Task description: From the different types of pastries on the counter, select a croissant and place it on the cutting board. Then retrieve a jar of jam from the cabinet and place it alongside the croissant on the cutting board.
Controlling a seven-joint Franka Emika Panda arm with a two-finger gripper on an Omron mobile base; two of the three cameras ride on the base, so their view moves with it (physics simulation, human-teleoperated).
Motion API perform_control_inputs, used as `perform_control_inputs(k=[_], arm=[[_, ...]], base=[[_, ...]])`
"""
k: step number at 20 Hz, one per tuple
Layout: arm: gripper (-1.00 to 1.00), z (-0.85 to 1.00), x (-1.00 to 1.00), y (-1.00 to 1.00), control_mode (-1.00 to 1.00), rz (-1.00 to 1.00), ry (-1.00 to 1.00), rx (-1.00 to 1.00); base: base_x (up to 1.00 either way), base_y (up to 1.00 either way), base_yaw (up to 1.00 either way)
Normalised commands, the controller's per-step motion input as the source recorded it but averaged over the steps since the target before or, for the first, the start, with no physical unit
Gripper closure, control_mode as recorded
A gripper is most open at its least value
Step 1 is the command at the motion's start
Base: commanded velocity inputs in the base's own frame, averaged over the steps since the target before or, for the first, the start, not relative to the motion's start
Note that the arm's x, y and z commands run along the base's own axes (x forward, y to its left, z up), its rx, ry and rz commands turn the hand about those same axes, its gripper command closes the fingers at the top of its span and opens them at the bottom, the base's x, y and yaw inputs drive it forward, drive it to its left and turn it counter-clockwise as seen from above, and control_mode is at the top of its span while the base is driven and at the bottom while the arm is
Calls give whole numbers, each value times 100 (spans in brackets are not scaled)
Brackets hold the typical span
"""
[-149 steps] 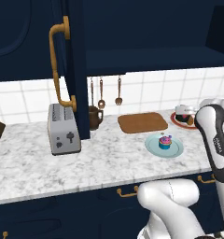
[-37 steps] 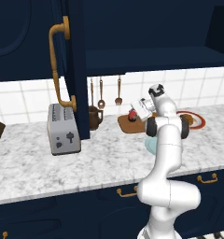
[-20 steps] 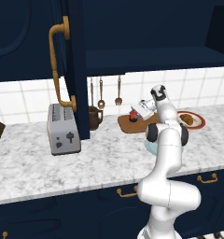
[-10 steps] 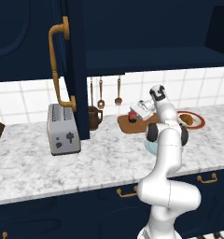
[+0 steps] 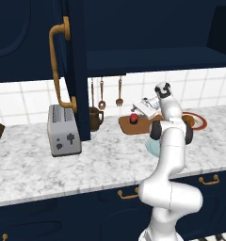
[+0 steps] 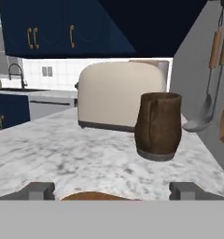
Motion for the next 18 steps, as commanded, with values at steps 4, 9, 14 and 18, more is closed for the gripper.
perform_control_inputs(k=[4,9,14,18], arm=[[-100,61,-38,0,-100,0,0,8],[-100,0,-45,0,-100,0,-30,-15],[-100,25,-51,-22,-100,0,-41,-16],[-100,33,-65,-34,-100,0,-27,-3]], base=[[0,0,0],[0,0,0],[0,0,0],[0,0,0]])
